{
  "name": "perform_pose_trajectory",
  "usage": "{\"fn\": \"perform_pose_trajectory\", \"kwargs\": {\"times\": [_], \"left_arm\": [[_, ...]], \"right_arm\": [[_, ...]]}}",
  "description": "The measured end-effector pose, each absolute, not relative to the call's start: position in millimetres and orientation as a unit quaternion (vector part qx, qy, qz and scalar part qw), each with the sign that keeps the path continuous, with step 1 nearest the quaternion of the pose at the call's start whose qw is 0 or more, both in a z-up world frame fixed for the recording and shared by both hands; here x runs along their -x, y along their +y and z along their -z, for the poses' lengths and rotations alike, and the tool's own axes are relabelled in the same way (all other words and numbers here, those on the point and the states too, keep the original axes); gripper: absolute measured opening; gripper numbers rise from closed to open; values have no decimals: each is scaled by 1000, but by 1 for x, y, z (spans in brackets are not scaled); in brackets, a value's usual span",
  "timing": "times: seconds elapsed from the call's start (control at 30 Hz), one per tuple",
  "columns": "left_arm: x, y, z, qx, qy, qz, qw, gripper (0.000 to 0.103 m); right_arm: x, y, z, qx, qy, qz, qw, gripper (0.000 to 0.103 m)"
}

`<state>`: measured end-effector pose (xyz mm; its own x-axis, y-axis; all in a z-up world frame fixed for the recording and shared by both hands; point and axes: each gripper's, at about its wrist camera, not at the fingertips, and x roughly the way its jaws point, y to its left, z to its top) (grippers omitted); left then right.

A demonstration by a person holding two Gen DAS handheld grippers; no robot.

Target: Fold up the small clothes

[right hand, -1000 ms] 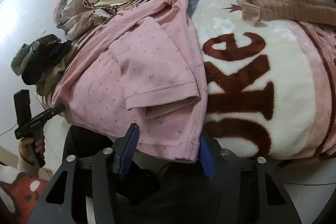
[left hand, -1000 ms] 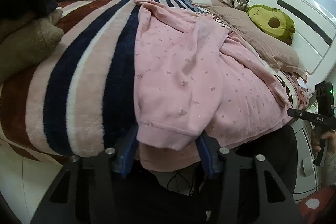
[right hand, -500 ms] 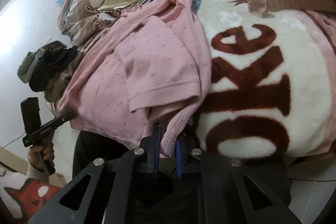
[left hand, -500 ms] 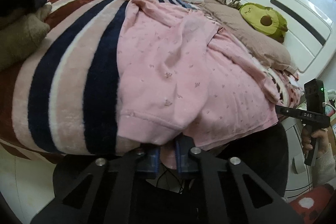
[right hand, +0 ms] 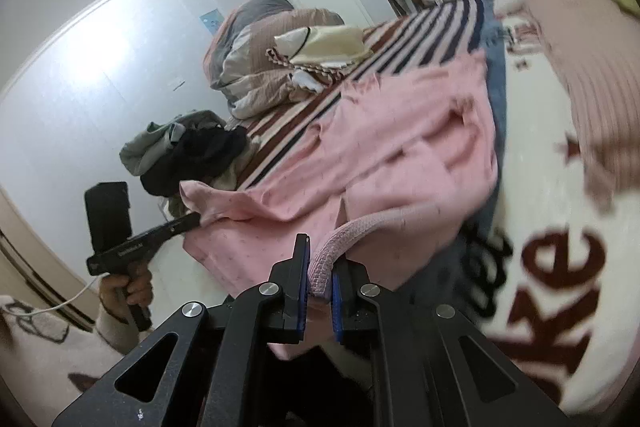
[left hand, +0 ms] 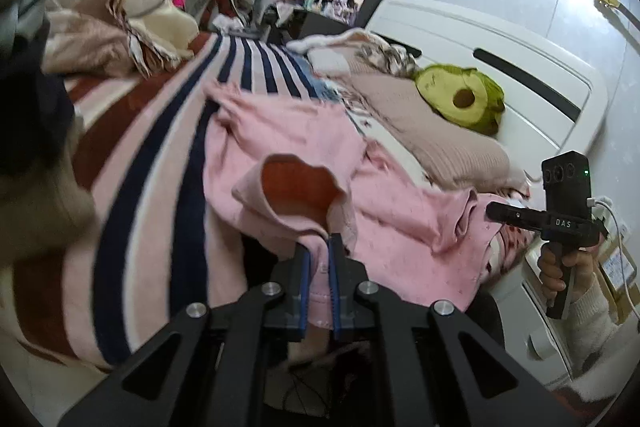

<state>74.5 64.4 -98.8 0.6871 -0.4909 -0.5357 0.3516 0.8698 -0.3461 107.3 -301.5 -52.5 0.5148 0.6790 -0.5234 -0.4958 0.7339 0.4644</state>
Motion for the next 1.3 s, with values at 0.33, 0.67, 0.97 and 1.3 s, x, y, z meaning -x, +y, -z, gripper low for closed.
{"fn": "perform_pose_trajectory", "kwargs": {"times": [0.33, 0.67, 0.97, 1.3], "left_arm": [[-116, 72, 53, 72, 282, 211, 933, 6], [-216, 73, 24, 62, 246, 189, 949, 6], [-352, 75, 34, 65, 262, 148, 951, 6], [-458, 72, 86, 44, 315, 124, 940, 6]], "right_arm": [[-153, -314, 7, -112, 320, -308, 889, 3], [-245, -323, -31, -99, 291, -262, 915, 3], [-362, -324, -27, -96, 285, -229, 926, 3], [-457, -324, 28, -77, 337, -201, 917, 3]]}}
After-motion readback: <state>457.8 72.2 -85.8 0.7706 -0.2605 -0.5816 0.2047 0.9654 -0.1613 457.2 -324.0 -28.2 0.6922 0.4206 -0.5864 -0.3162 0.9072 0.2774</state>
